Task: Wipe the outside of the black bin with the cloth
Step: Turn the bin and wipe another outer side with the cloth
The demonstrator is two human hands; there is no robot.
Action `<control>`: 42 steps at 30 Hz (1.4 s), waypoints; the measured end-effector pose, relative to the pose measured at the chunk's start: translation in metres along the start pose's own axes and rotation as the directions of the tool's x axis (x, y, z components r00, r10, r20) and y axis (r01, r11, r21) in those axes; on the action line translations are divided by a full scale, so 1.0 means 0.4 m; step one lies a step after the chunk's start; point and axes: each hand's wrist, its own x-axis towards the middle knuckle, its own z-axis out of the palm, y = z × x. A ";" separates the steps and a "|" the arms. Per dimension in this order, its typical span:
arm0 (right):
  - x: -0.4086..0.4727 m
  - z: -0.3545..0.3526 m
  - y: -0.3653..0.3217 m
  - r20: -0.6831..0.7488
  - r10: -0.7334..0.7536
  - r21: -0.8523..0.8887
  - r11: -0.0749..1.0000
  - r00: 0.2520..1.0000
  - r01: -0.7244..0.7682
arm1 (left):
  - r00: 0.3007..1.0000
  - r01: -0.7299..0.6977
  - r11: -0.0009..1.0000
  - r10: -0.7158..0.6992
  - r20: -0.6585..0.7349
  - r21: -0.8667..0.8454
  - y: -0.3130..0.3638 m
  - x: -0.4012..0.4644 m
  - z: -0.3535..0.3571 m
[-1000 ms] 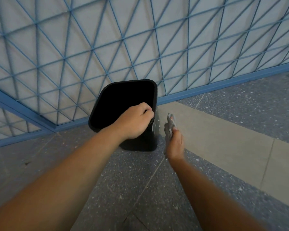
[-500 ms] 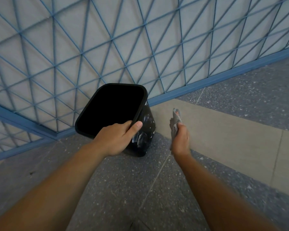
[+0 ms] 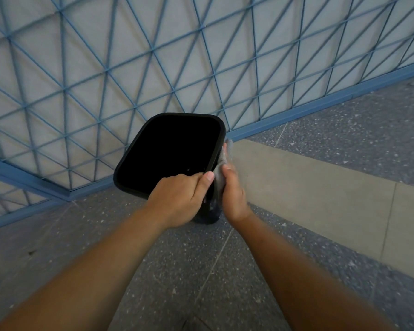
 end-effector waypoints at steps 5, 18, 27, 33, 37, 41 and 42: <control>0.018 0.037 0.034 -0.096 0.023 -0.031 0.999 0.995 -0.026 | 1.000 -0.003 0.999 0.002 -0.023 -0.044 0.020 0.018 0.017; -0.011 0.051 0.076 -0.104 -0.134 -0.021 0.991 0.985 0.133 | 0.995 0.088 0.990 -0.091 -0.027 -0.110 0.029 0.037 0.026; -0.050 0.072 0.082 -0.141 -0.170 -0.030 0.985 0.975 0.167 | 0.994 0.097 0.988 -0.102 -0.035 -0.122 0.037 0.043 0.024; -0.026 0.052 0.095 -0.177 -0.116 -0.037 0.993 0.977 0.111 | 0.994 0.103 0.990 -0.107 -0.032 -0.096 0.047 0.041 0.022; -0.096 0.087 0.078 -0.152 -0.137 -0.046 0.990 0.979 0.131 | 0.995 0.098 0.987 -0.102 -0.022 -0.129 0.050 0.035 0.014; -0.044 0.060 0.099 -0.179 -0.072 -0.022 0.997 0.981 0.069 | 0.994 0.105 0.990 -0.108 -0.032 -0.098 0.056 0.032 0.013; -0.016 0.050 0.091 -0.204 -0.020 -0.021 1.000 0.979 0.016 | 0.994 0.104 0.990 -0.108 -0.036 -0.099 0.056 0.031 0.014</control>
